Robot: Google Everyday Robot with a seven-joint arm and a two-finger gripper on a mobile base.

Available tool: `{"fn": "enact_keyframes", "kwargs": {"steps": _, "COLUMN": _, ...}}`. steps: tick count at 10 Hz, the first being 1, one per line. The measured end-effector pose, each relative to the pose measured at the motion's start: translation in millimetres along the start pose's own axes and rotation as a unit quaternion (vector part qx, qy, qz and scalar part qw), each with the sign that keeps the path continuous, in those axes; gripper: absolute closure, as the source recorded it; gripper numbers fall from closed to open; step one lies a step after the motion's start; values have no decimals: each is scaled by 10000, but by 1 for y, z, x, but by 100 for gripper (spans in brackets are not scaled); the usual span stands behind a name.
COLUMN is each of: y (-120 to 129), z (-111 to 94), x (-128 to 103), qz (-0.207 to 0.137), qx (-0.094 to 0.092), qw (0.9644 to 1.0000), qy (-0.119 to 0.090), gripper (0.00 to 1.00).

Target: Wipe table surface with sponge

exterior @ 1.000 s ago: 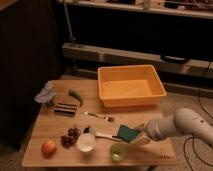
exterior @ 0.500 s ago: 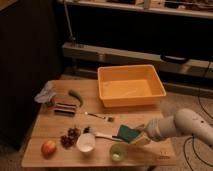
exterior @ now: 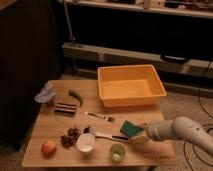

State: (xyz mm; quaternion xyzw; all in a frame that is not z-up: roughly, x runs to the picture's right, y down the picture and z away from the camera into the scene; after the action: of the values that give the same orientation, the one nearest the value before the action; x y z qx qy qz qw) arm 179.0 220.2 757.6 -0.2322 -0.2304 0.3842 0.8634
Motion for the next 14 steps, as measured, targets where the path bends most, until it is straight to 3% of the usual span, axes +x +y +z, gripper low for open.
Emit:
{"fn": "enact_keyframes", "kwargs": {"steps": 3, "y": -12, "z": 8, "x": 17, "qz": 173, "qx": 97, "qw": 9998, "qy": -66, "gripper": 100}}
{"fn": "enact_keyframes", "kwargs": {"steps": 7, "y": -19, "z": 13, "x": 42, "qz": 350, "qx": 167, "qw": 9992, "qy": 28, "gripper": 100}}
{"fn": "enact_keyframes", "kwargs": {"steps": 14, "y": -1, "z": -21, "x": 105, "qz": 973, "qx": 241, "qw": 9950, "qy": 22, "gripper": 100}}
